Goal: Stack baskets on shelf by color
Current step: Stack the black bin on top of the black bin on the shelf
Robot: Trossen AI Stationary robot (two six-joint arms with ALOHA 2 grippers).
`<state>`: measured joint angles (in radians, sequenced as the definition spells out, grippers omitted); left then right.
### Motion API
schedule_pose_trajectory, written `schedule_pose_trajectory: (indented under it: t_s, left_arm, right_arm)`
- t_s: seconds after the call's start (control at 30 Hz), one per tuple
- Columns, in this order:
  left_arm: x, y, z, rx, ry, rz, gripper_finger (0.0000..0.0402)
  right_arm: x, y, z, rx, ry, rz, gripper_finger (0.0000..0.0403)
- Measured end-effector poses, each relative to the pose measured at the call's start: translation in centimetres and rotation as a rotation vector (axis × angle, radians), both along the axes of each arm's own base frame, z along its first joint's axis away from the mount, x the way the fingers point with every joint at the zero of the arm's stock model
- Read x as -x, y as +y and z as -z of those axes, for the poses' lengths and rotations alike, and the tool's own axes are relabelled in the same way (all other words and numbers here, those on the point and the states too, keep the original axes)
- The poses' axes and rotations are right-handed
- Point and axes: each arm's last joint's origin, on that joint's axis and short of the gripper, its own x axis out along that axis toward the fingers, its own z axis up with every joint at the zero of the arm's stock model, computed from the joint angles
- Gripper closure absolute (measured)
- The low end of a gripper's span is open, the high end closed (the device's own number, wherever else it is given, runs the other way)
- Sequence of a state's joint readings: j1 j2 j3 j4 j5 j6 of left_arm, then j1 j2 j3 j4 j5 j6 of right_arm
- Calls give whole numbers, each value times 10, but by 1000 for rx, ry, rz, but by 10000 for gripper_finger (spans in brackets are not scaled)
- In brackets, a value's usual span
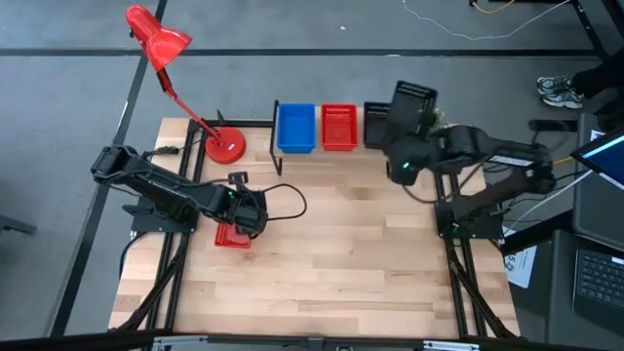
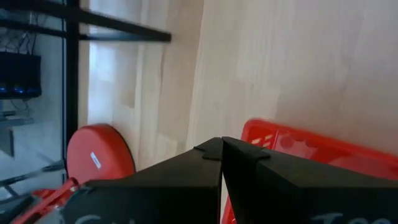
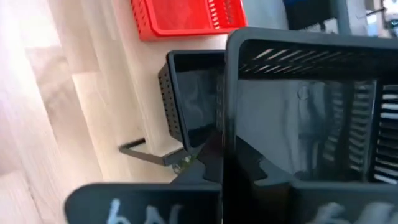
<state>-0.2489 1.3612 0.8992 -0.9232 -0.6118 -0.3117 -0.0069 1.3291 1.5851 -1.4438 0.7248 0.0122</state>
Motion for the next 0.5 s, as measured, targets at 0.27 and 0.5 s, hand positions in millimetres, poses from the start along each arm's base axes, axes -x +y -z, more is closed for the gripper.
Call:
schedule_pose_trajectory:
  t_s: [0.27, 0.5]
  left_arm:
    - [-4, -2, 6, 42, -82, -23, 401]
    - [-5, -2, 6, 55, -85, -9, 401]
  right_arm:
    - [-4, -24, 28, -11, -42, -169, 403]
    - [-11, -62, 52, -104, -37, -144, 403]
